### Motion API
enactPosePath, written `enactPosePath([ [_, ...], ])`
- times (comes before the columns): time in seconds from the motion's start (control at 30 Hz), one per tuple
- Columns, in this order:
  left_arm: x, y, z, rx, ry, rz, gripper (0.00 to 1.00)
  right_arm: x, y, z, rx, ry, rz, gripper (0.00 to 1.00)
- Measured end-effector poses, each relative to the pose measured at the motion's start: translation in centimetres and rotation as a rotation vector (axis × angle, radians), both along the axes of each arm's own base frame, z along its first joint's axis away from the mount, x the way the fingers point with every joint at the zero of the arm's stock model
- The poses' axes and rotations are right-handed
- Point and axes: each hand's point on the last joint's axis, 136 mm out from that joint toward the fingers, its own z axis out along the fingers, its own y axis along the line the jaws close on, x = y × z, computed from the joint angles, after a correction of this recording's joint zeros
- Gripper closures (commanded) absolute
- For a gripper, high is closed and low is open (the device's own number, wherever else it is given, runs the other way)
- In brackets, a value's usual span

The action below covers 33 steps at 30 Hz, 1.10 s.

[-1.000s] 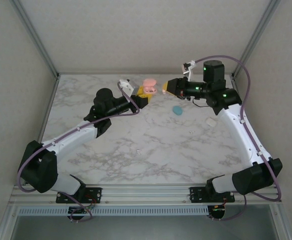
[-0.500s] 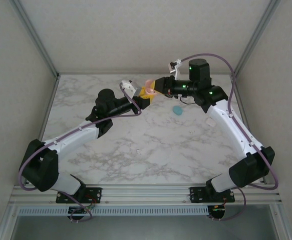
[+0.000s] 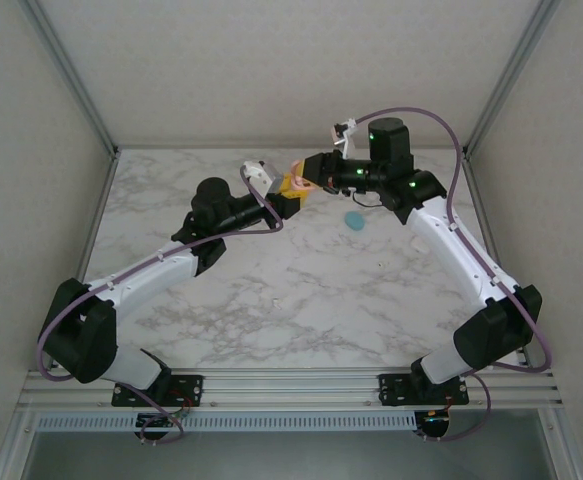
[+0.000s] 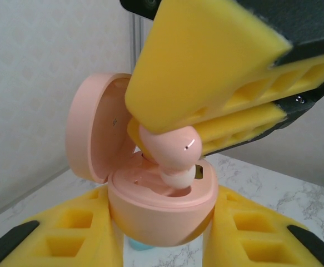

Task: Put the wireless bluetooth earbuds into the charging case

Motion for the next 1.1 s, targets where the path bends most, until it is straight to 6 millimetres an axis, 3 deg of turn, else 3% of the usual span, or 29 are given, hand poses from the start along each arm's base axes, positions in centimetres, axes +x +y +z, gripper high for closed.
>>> enactPosePath([
  [1.1,0.31,0.11,-0.1,0.003,0.006,0.024,0.82,0.27,0.37,-0.59,-0.071,-0.028,-0.049,0.74],
])
